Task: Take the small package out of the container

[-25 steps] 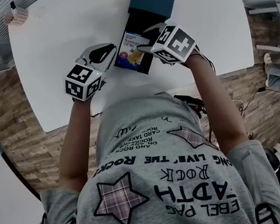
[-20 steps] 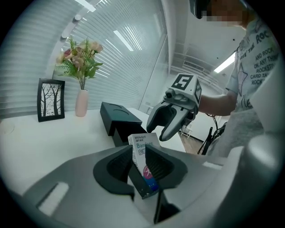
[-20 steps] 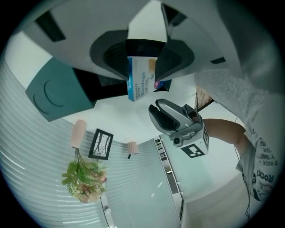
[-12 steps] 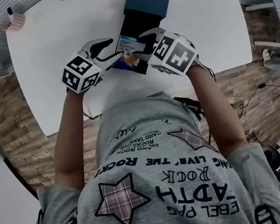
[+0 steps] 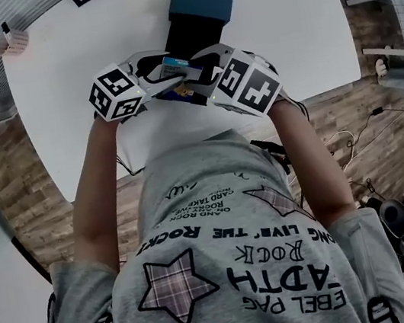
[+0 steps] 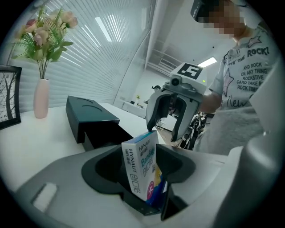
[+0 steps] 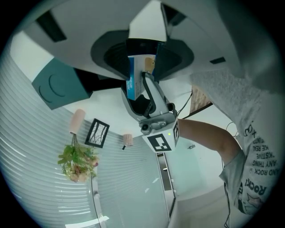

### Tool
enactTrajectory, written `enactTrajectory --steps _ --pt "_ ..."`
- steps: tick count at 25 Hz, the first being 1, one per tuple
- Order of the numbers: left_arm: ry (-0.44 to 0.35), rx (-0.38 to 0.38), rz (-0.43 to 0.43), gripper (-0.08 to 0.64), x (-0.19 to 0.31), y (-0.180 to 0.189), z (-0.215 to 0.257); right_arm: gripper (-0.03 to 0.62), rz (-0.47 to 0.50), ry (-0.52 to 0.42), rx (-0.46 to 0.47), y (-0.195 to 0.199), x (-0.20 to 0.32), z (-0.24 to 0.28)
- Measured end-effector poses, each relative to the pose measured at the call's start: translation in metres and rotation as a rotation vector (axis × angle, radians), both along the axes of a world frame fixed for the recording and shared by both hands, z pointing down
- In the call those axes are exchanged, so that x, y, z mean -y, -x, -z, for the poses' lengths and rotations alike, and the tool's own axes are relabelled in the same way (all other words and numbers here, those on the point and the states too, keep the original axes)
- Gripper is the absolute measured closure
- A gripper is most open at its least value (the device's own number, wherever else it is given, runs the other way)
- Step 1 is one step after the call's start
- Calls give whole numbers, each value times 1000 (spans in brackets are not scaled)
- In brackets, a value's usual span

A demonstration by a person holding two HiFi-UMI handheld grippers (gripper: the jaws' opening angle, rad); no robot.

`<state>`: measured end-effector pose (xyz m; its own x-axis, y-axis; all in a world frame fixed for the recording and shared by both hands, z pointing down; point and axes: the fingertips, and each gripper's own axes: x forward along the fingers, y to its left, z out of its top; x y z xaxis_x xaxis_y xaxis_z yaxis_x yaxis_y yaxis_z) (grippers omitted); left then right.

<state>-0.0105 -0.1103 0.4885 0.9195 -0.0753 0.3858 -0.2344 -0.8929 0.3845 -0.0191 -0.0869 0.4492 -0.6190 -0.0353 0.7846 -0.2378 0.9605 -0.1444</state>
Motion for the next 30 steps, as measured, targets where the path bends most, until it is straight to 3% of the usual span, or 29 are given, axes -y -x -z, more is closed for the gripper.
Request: enactTrajectory --steps 5,21,30 --pt "-5 -6 -43 344 -8 -6 1 419 -4 2 16 -1 -4 4" --pt "-94 -33 -68 469 -18 -10 27 433 -60 -4 110 -7 -3 26" --pt "-176 -24 2 471 -15 -6 58 537 -189 -23 310 -15 16 68"
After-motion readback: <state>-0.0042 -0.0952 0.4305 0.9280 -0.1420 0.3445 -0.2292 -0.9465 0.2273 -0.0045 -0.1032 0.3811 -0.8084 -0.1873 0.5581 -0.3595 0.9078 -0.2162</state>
